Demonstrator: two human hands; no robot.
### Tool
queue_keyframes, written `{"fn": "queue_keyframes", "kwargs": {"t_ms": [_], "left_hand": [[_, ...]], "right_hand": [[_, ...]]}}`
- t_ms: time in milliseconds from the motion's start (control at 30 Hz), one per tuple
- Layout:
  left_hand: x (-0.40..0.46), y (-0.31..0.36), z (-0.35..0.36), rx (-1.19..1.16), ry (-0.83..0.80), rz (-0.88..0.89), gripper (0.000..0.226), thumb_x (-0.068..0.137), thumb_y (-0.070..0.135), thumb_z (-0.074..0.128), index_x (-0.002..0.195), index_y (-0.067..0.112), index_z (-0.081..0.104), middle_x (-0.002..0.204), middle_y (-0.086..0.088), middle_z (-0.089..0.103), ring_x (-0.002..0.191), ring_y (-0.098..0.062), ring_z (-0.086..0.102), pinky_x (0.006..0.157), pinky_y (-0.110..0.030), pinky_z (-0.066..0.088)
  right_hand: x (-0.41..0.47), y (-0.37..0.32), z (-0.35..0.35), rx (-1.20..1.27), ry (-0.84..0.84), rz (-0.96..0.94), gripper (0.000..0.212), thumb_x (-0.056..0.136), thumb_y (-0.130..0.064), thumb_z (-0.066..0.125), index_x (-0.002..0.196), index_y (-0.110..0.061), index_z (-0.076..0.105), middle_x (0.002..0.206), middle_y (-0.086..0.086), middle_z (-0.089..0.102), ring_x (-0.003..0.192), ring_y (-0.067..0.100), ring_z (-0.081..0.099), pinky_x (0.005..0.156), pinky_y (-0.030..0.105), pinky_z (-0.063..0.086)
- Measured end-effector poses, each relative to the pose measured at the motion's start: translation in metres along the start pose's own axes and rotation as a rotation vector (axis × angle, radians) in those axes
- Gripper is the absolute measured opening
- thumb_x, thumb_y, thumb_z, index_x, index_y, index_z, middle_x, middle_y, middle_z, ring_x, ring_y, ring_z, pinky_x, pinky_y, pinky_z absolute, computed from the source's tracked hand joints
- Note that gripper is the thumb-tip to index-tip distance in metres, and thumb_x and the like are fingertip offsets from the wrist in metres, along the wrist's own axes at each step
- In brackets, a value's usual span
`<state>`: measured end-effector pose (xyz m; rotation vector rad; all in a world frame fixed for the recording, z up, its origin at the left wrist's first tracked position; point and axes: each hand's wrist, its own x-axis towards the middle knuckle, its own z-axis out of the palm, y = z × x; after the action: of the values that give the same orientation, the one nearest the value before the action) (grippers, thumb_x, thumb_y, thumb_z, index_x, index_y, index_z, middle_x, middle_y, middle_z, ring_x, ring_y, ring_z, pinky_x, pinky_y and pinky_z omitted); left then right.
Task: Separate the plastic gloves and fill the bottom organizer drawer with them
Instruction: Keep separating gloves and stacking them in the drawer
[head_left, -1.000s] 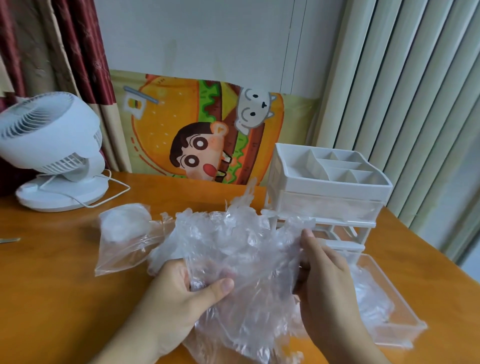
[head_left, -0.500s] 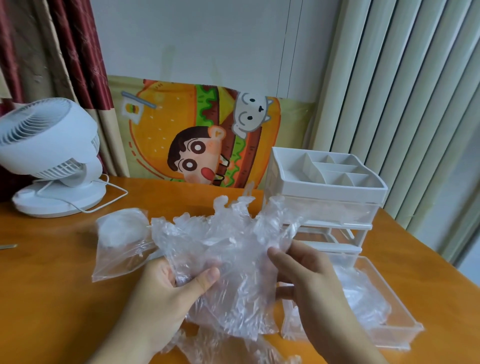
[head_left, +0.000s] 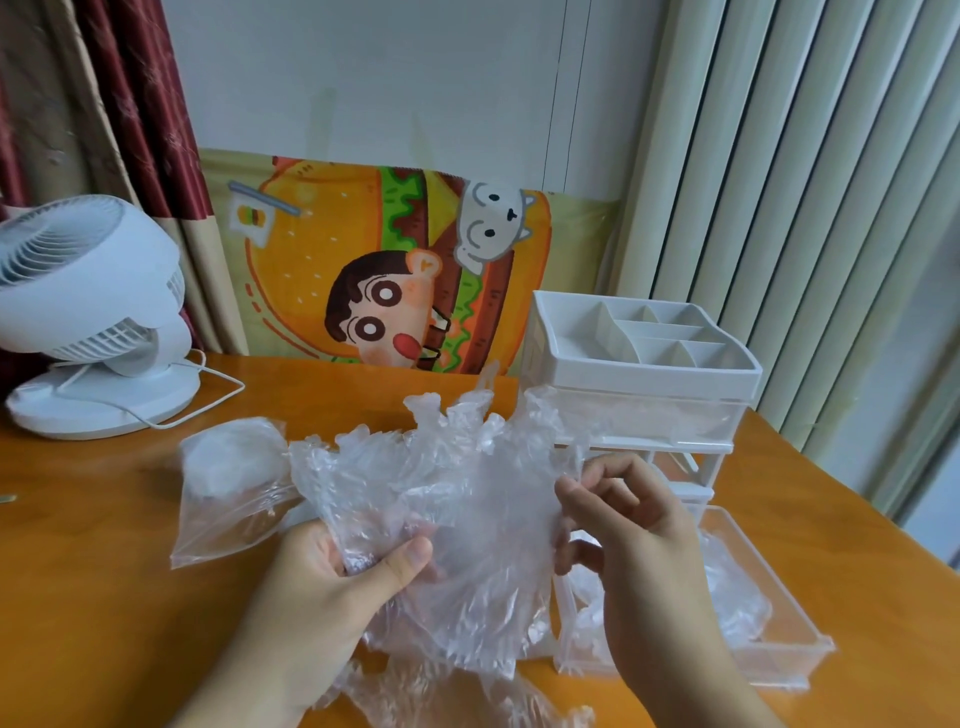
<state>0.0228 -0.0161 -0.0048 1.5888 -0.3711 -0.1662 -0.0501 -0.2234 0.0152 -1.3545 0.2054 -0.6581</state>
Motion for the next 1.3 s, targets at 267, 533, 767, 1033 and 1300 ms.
{"fn": "queue_keyframes", "kwargs": {"t_ms": [267, 533, 767, 1033, 1300], "left_hand": [[0.005, -0.013, -0.004, 0.002, 0.074, -0.036, 0.073, 0.053, 0.070, 0.091, 0.097, 0.013, 0.079, 0.101, -0.023, 0.075, 0.098, -0.041, 0.072, 0.094, -0.066, 0.054], [0.005, -0.011, -0.003, -0.068, 0.008, -0.004, 0.039, 0.073, 0.042, 0.091, 0.099, 0.015, 0.082, 0.097, -0.007, 0.081, 0.097, -0.026, 0.077, 0.096, -0.056, 0.056], [0.007, -0.014, -0.004, -0.164, 0.006, -0.030, 0.021, 0.075, 0.014, 0.081, 0.096, 0.012, 0.083, 0.098, -0.015, 0.080, 0.096, -0.031, 0.077, 0.085, -0.045, 0.058], [0.005, -0.011, -0.004, -0.097, -0.034, -0.032, 0.044, 0.068, 0.045, 0.094, 0.100, 0.017, 0.083, 0.102, -0.008, 0.080, 0.100, -0.027, 0.076, 0.090, -0.047, 0.057], [0.000, -0.005, 0.001, -0.040, -0.035, 0.023, 0.013, 0.077, 0.011, 0.078, 0.089, 0.010, 0.084, 0.088, -0.011, 0.081, 0.084, -0.021, 0.078, 0.069, -0.021, 0.060]], "right_hand": [[-0.002, -0.001, 0.000, -0.009, -0.189, 0.061, 0.008, 0.083, -0.015, 0.079, 0.089, -0.009, 0.080, 0.094, 0.006, 0.075, 0.081, 0.021, 0.070, 0.066, 0.030, 0.051], [0.001, 0.002, 0.000, -0.075, -0.098, 0.040, 0.027, 0.100, -0.003, 0.062, 0.102, -0.016, 0.085, 0.099, 0.010, 0.082, 0.094, 0.031, 0.078, 0.081, 0.040, 0.062], [0.008, 0.003, -0.005, 0.066, -0.090, 0.035, 0.063, 0.086, 0.013, 0.029, 0.109, -0.010, 0.083, 0.114, 0.014, 0.079, 0.108, 0.040, 0.070, 0.084, 0.048, 0.054], [0.006, 0.005, -0.007, -0.013, -0.082, -0.041, 0.020, 0.082, -0.014, 0.082, 0.099, -0.004, 0.079, 0.097, 0.015, 0.080, 0.090, 0.032, 0.078, 0.078, 0.039, 0.063], [0.007, 0.007, -0.002, -0.085, 0.038, 0.025, 0.031, 0.081, 0.005, 0.086, 0.100, -0.006, 0.065, 0.097, 0.025, 0.072, 0.084, 0.029, 0.072, 0.077, 0.053, 0.062]]}}
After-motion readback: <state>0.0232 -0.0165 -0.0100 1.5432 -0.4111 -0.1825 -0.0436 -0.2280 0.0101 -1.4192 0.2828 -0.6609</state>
